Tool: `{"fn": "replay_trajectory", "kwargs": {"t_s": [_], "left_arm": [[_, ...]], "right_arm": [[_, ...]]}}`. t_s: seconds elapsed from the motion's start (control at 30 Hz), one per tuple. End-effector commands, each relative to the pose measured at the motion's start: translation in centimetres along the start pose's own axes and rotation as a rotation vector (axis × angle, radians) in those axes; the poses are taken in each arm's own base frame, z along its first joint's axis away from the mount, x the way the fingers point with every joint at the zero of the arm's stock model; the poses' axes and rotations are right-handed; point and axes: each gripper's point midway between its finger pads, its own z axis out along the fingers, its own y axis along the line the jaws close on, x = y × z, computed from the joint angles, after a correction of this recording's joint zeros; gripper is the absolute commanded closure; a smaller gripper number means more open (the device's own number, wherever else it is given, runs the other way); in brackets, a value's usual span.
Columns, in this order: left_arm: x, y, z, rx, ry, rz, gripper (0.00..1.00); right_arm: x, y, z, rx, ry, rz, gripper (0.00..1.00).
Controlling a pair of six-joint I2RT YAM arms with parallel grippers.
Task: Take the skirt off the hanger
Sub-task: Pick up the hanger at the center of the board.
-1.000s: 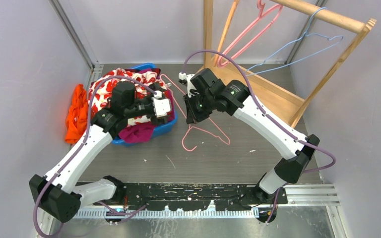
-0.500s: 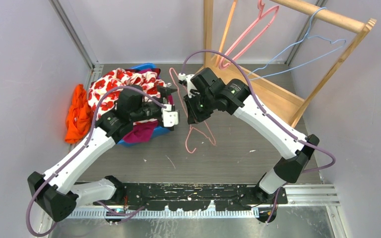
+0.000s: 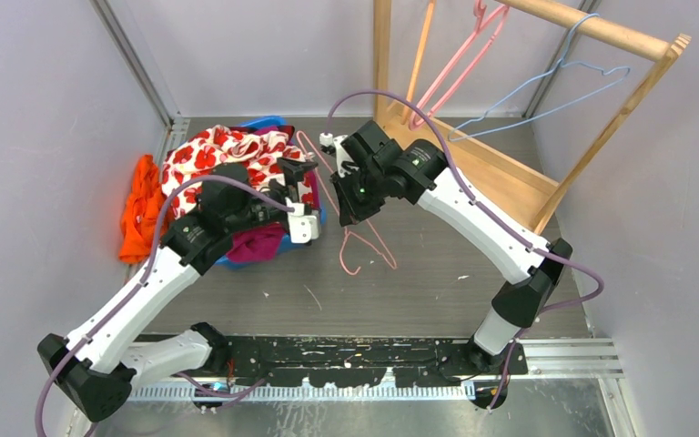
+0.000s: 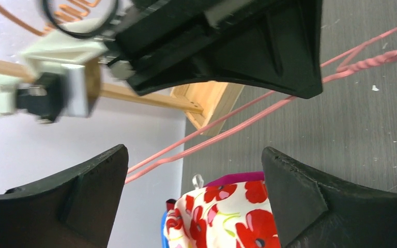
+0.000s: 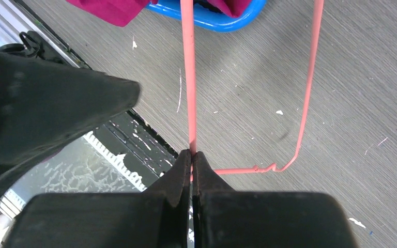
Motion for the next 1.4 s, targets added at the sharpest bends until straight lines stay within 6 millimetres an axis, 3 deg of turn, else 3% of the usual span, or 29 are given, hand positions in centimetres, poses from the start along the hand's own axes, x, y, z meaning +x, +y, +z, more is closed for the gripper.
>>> {"fn": "replay_trajectory", "kwargs": {"t_s": [0.0, 0.6, 0.77, 0.83, 0.97, 1.2, 1.37], "left_arm": [[-0.1, -1.4, 1.6, 0.056, -0.059, 0.019, 0.01], [0.4, -1.6, 5.8, 0.099, -0.086, 0.052, 0.01], [1.5, -1.7, 6.1, 0.104, -0.032, 0.001, 0.26], [1.7, -1.5, 6.2, 0.094, -0.019, -0.01, 0.4], [2.6, -1.1, 6.5, 0.068, 0.021, -0.022, 0.97], [2.9, -0.8, 6.5, 0.078, 0.066, -0.115, 1.0], [2.9, 1.2, 6.5, 0.052, 0.175, -0.298, 1.0]], "right_arm": [[-1.6, 1.2, -2.4, -0.04, -0.073, -0.022, 0.99], [-0.3, 2.2, -4.9, -0.059, -0.072, -0.056, 0.99], [0.0, 1.8, -5.7, -0.037, -0.091, -0.055, 0.99], [0.2, 1.7, -5.9, -0.03, -0.094, -0.053, 0.99], [0.3, 1.3, -6.6, -0.012, -0.107, -0.058, 0.99], [0.0, 0.3, -7.0, 0.046, -0.13, -0.064, 0.99], [-1.3, -1.3, -7.2, 0.142, -0.205, -0.023, 0.99]]}}
